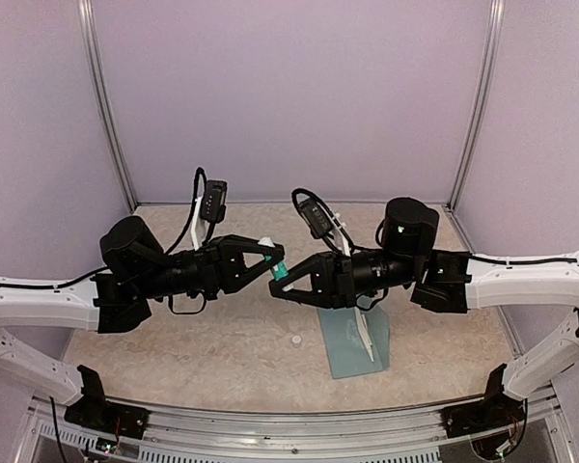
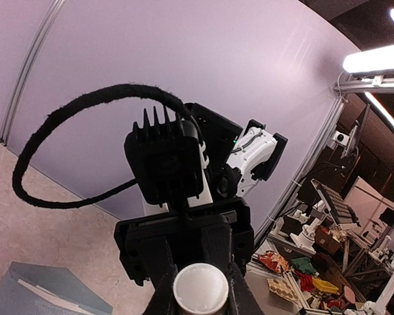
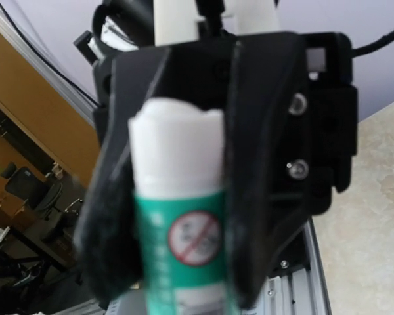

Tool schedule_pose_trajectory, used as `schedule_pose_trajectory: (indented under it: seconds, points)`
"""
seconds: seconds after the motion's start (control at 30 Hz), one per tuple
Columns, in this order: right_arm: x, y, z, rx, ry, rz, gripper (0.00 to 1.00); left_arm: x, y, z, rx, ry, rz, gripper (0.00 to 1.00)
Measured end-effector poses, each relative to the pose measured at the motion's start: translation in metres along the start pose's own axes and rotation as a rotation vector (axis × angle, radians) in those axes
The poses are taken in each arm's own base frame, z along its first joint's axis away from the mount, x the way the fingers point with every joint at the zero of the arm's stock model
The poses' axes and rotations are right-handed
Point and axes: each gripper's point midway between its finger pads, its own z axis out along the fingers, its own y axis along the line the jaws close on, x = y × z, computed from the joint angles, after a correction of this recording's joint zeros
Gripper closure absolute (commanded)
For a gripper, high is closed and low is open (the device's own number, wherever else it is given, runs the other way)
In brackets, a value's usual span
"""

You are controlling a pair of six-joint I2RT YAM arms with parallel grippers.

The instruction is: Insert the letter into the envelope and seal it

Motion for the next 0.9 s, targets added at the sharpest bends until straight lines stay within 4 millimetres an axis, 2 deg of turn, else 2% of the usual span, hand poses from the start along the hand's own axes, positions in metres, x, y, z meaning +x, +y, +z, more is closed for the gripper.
schedule_pose_trajectory:
  seconds: [0.13, 0.23, 0.27, 0.37, 0.47, 0.53, 0.63, 0.77, 0.9]
  points:
    - [-0.001, -0.002, -0.001, 0.017, 0.003, -0.016, 0.39, 0.003, 0.004, -0.003, -0.015, -0.007, 0.0, 0.92]
    - [-0.012, 0.003, -0.008, 0.058, -0.025, -0.063, 0.24, 0.003, 0.017, -0.004, -0.079, -0.025, -0.017, 0.91]
    - [-0.016, 0.004, -0.013, 0.081, -0.039, -0.078, 0.21, 0.002, 0.022, -0.005, -0.107, -0.037, -0.024, 0.91]
    - [-0.029, 0.006, -0.031, 0.174, -0.088, -0.132, 0.2, -0.003, 0.041, -0.009, -0.217, -0.079, -0.056, 0.9]
    - [-0.042, 0.0, -0.051, 0.314, -0.139, -0.173, 0.27, -0.003, 0.062, -0.013, -0.331, -0.092, -0.096, 0.9]
    - [-0.049, -0.014, -0.064, 0.443, -0.162, -0.188, 0.34, -0.005, 0.077, -0.01, -0.409, -0.094, -0.129, 0.9]
    - [-0.048, -0.035, -0.072, 0.59, -0.156, -0.206, 0.42, -0.005, 0.086, -0.008, -0.453, -0.092, -0.158, 0.91]
    - [-0.032, -0.055, -0.065, 0.708, -0.084, -0.229, 0.46, 0.005, 0.099, -0.004, -0.509, -0.069, -0.2, 0.91]
    - [-0.015, -0.074, -0.049, 0.782, 0.0, -0.251, 0.44, 0.019, 0.109, -0.004, -0.559, -0.042, -0.226, 0.91]
